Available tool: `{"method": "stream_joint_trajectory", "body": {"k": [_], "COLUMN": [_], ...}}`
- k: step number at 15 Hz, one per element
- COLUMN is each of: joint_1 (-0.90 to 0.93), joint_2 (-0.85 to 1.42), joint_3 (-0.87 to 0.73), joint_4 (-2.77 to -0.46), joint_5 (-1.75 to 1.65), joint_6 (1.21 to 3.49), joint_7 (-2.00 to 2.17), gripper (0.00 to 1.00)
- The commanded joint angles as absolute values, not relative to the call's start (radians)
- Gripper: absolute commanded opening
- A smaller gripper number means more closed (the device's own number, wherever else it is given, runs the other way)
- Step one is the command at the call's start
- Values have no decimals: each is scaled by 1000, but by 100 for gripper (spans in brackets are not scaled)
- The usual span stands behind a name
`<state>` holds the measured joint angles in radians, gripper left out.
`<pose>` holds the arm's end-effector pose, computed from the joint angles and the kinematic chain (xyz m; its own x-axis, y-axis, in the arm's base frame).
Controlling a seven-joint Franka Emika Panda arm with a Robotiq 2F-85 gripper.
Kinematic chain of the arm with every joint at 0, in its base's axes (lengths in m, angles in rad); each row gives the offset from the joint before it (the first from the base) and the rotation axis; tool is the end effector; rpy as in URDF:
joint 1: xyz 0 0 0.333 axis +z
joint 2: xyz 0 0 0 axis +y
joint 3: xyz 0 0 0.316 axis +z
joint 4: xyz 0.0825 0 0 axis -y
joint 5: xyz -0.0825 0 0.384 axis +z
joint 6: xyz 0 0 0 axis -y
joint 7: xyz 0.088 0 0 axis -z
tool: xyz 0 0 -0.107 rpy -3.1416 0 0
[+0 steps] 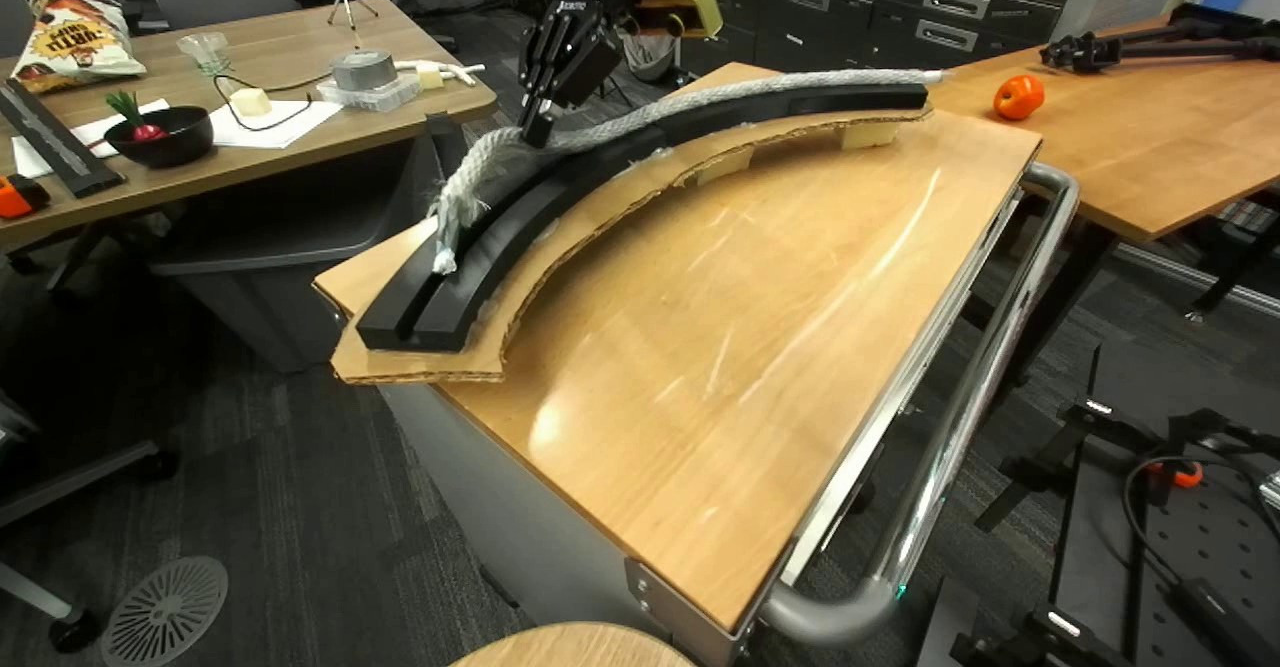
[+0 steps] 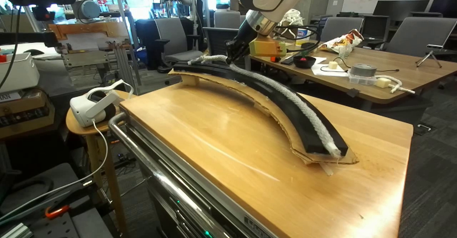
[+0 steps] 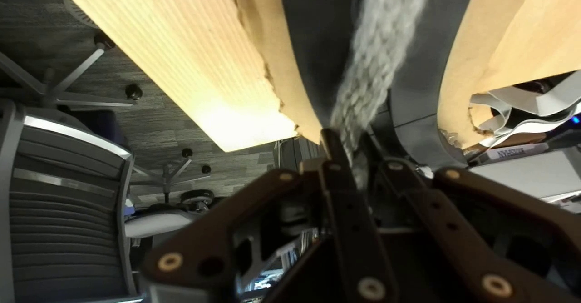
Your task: Lay the rope on the black board
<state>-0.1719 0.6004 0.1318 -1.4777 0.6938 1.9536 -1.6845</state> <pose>0.7051 -0.0019 0.3350 0.2450 0.7318 0.6359 0.9692 -0.2013 -0.1418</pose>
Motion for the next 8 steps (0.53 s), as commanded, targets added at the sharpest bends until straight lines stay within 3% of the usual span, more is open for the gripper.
{"method": "stream_joint_trajectory", "body": {"k": [1,8], "joint_1": [-152,-148], "joint_2": [563,555], "joint_3": [119,137], "joint_4": [-1508,-1493], "joint_5": [625,513], "joint_6": [1954,1933], "joint_7": [-1708,-1727], "gripper": [3,3]}}
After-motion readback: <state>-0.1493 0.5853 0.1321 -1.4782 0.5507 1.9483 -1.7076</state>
